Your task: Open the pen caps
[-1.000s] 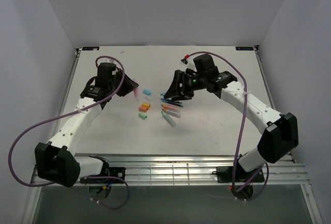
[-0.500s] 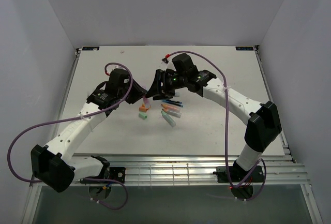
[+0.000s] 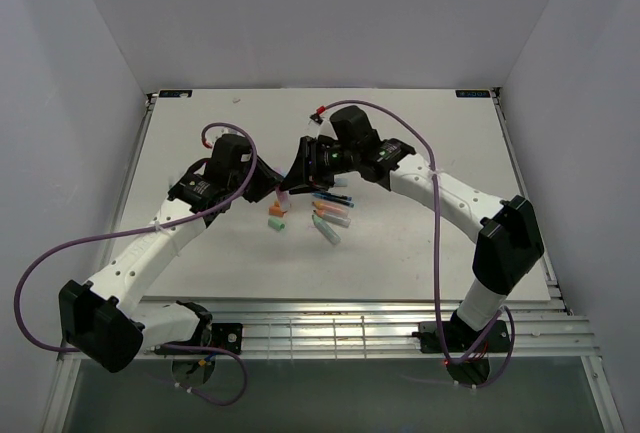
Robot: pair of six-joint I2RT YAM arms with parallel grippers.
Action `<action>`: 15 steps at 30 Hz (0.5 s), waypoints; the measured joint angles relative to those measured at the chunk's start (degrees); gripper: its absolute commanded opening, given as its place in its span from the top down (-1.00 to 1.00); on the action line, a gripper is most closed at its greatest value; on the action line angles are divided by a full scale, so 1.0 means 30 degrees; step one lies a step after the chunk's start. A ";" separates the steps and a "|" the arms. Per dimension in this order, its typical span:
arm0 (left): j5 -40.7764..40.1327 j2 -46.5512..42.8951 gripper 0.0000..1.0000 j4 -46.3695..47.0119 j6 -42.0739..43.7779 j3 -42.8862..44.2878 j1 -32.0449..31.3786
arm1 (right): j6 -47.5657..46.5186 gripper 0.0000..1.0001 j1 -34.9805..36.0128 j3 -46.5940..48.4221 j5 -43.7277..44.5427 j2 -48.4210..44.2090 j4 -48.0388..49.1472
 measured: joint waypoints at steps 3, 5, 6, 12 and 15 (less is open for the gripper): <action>-0.0102 0.0000 1.00 -0.0080 0.0000 0.0022 0.0000 | 0.0036 0.13 0.0168 -0.0342 0.0007 0.0000 0.0233; -0.0197 0.0000 1.00 -0.0175 -0.0007 0.0044 -0.0007 | 0.0058 0.13 0.0189 -0.0554 0.0007 0.0000 0.0262; -0.0226 0.0000 1.00 -0.0248 -0.0007 0.0080 -0.0007 | 0.0058 0.14 0.0219 -0.0663 0.0000 0.0000 0.0321; -0.0226 0.0007 1.00 -0.0328 -0.0233 0.0328 -0.0029 | 0.0189 0.15 0.0255 -0.1122 -0.0087 0.0015 0.0721; -0.0189 0.0007 1.00 -0.0321 -0.0423 0.0386 -0.0029 | 0.0430 0.16 0.0255 -0.1122 -0.0138 0.0036 0.1260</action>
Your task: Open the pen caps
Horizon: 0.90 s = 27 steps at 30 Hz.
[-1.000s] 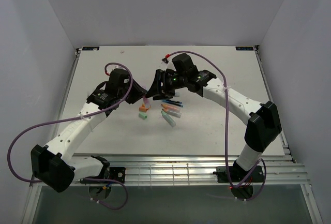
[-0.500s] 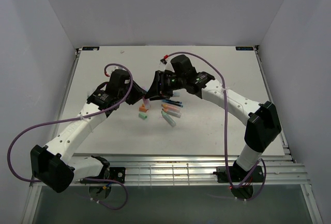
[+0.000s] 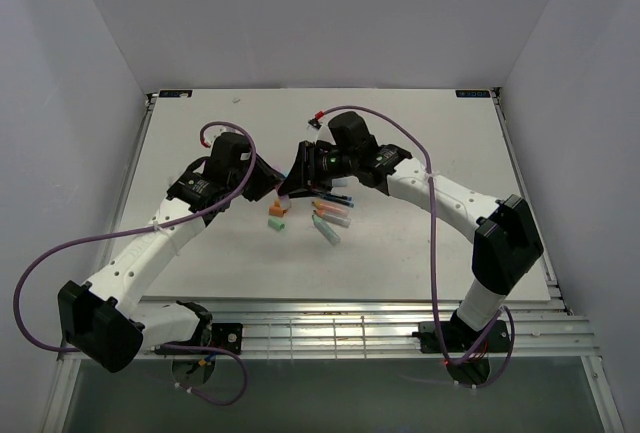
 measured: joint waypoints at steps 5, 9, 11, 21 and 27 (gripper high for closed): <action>0.0146 0.0000 1.00 0.0000 -0.0211 0.0000 0.0000 | 0.0503 0.24 0.0000 0.0000 -0.0219 0.0313 0.0984; 0.0175 0.0000 1.00 0.0007 -0.0291 0.0000 0.0000 | 0.0969 0.28 0.0007 -0.0007 -0.0474 0.0670 0.1282; 0.0168 0.0000 1.00 0.0022 -0.0321 0.0000 0.0000 | 0.1129 0.35 0.0022 -0.0022 -0.0554 0.0729 0.1413; 0.0036 -0.0051 0.33 -0.0022 -0.0211 0.0015 0.0036 | 0.1698 0.85 -0.0022 -0.0335 -0.0641 0.0874 0.1719; 0.0131 -0.0182 0.10 -0.0204 -0.0197 -0.0109 -0.0029 | 0.1297 0.85 0.0015 -0.1377 -0.0838 0.0219 0.2018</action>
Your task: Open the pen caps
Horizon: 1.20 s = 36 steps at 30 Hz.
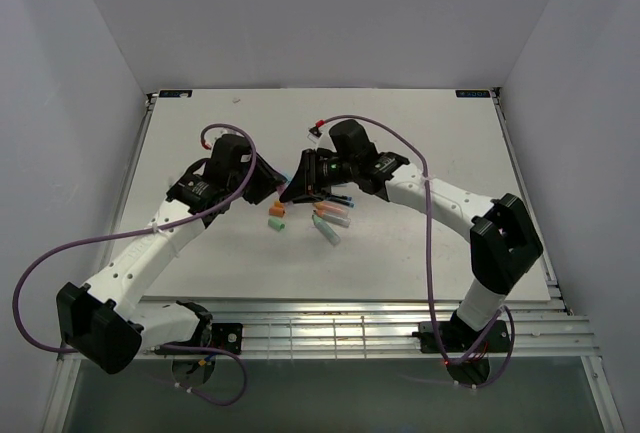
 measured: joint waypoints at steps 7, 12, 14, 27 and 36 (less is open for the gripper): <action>0.0080 -0.0007 0.11 0.0131 0.0015 0.0000 -0.0058 | -0.0415 0.85 0.0022 -0.2106 -0.0466 -0.1457 0.0095; 0.0197 0.0036 0.16 0.0284 0.0080 0.0000 -0.0058 | -0.0430 0.85 0.0022 -0.2382 -0.0729 -0.1545 0.0109; 0.0233 0.0036 0.16 0.0335 0.0087 0.0000 -0.0058 | -0.0430 0.85 0.0015 -0.2382 -0.0736 -0.1559 0.0117; 0.0408 0.0036 -0.15 0.0568 0.0255 -0.0204 -0.0058 | -0.1005 0.85 0.0022 -0.2382 -0.0495 -0.1596 -0.0117; 0.0539 0.0036 -0.09 0.0313 0.0291 -0.0335 -0.0058 | -0.1275 0.85 0.0022 -0.2324 -0.0517 -0.1741 -0.0168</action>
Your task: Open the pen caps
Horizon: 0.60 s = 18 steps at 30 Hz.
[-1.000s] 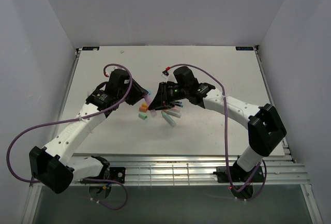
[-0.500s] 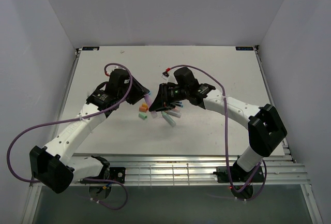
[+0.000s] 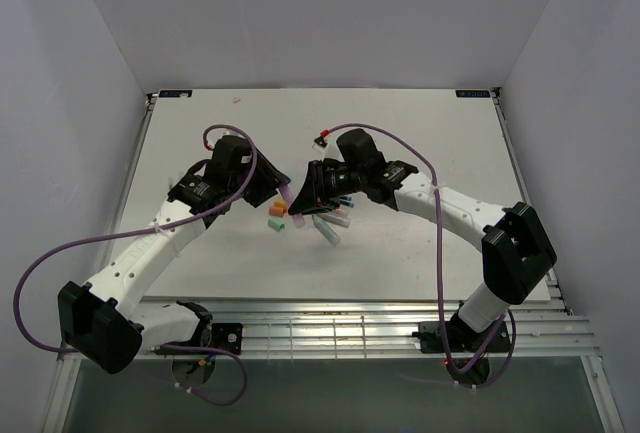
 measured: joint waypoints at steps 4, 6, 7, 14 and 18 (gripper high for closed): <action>0.0233 0.0007 -0.01 0.0036 0.0007 -0.0138 0.0000 | 0.0000 0.85 0.0000 0.0262 -0.0007 0.0000 -0.0058; 0.0357 0.0036 0.03 0.0073 0.0007 -0.0197 0.0000 | 0.0000 0.85 0.0000 0.0452 -0.0007 0.0000 -0.0095; 0.0423 0.0066 0.03 0.0182 0.0022 -0.0197 0.0000 | 0.0000 0.85 0.0000 0.0495 -0.0007 0.0000 -0.0146; 0.0772 0.0109 0.08 0.0401 0.0182 -0.0240 0.0000 | -0.0022 0.85 0.0000 0.0641 -0.0007 0.0000 -0.0182; 0.0838 0.0109 0.27 0.0466 0.0270 -0.0248 0.0000 | -0.0036 0.85 0.0000 0.0641 -0.0007 0.0015 -0.0226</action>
